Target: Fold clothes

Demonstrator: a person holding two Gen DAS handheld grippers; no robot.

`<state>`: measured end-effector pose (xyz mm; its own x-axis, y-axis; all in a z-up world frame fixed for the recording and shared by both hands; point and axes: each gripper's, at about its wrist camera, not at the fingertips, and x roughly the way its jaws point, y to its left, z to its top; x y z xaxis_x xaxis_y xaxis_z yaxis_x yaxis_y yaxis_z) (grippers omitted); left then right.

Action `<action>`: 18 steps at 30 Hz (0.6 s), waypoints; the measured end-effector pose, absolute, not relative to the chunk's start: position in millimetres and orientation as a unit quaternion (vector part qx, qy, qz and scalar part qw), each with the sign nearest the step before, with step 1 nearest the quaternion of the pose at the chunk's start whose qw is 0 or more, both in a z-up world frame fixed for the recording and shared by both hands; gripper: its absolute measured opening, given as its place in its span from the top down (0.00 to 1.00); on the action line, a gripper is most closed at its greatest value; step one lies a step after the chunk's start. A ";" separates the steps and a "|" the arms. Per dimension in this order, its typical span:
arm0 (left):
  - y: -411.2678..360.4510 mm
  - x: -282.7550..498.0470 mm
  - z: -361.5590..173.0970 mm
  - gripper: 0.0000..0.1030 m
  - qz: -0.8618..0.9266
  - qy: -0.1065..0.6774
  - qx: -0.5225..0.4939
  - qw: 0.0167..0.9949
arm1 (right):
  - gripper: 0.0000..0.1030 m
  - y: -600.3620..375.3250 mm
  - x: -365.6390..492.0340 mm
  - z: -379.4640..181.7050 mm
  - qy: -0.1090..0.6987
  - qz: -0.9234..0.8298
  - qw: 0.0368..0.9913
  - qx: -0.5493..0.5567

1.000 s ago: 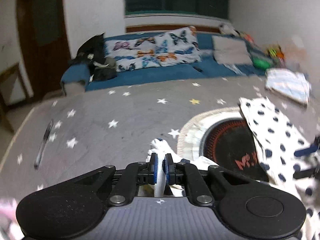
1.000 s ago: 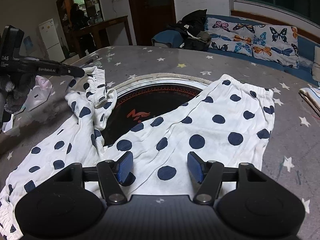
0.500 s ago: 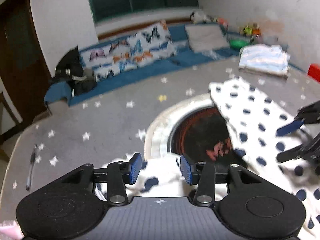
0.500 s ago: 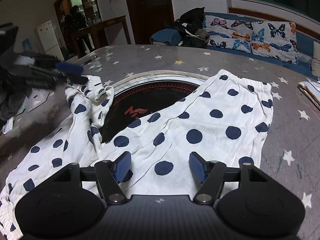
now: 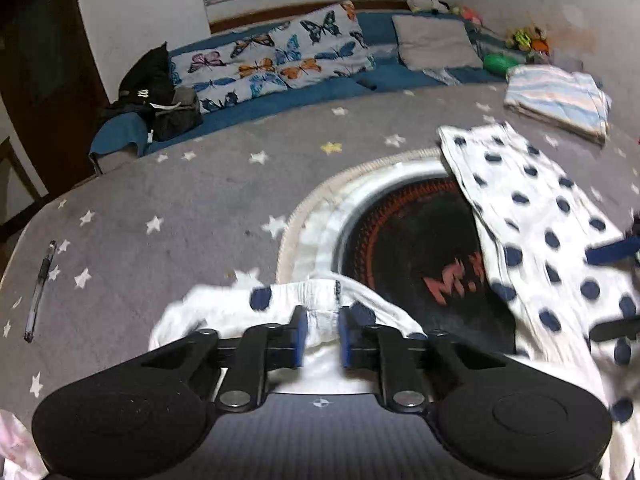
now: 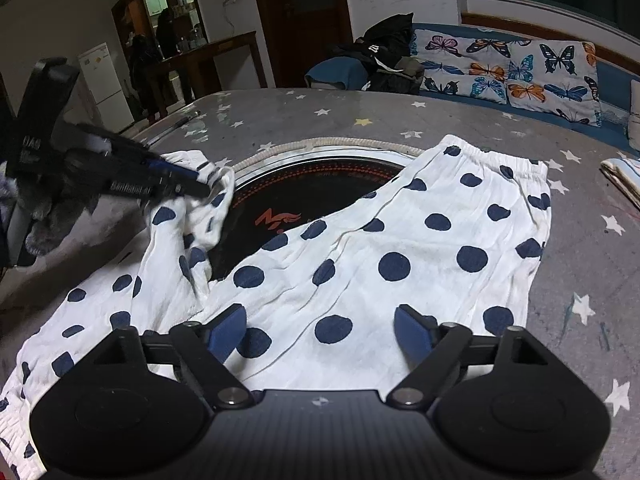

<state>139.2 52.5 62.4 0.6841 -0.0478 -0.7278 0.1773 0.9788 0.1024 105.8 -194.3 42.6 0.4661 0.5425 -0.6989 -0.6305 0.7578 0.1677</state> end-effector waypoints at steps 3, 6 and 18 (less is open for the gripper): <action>61.2 154.7 75.8 0.90 -0.046 0.374 0.064 0.924 | 0.08 -194.9 107.2 41.0 0.389 0.344 0.853 -0.055; 70.1 176.6 86.6 0.91 -0.031 0.358 0.042 0.932 | 0.00 -194.8 109.0 38.8 0.392 0.349 0.850 -0.049; 68.4 251.1 81.5 0.91 -0.033 0.338 -0.042 0.940 | 0.00 -189.6 108.2 35.1 0.386 0.356 0.849 -0.065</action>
